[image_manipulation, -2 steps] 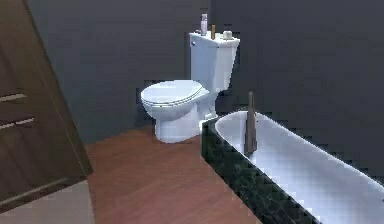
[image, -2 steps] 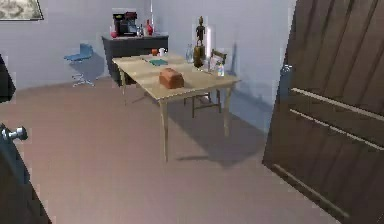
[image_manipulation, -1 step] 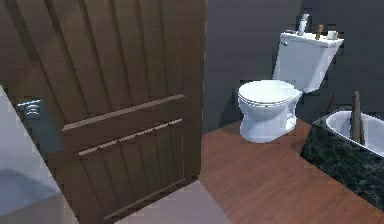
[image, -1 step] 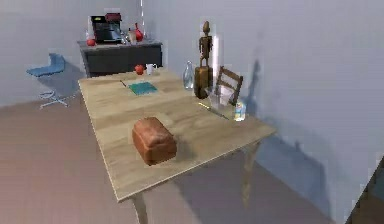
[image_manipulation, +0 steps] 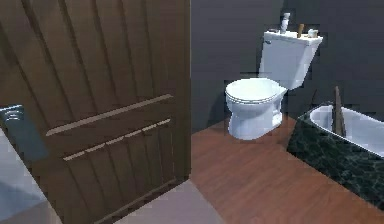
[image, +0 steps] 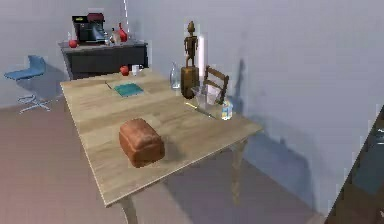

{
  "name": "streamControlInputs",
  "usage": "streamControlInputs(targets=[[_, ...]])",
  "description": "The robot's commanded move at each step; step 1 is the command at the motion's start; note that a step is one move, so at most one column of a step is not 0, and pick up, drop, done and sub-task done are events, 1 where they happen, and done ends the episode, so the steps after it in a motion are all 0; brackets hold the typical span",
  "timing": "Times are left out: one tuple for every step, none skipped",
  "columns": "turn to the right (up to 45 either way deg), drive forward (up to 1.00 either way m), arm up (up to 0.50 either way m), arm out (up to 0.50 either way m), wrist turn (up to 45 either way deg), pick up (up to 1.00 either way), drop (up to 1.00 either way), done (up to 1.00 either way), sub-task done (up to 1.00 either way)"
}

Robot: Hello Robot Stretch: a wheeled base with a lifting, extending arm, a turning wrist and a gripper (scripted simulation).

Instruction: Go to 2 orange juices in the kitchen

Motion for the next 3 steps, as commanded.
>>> streamControlInputs(targets=[[0.0,0.45,0.00,0.00,0.0,0.00,0.00,0.00,0.00],[15.0,0.00,0.00,0.00,0.0,0.00,0.00,0.00,0.00],[0.0,0.00,0.00,0.00,0.0,0.00,0.00,0.00,1.00]])
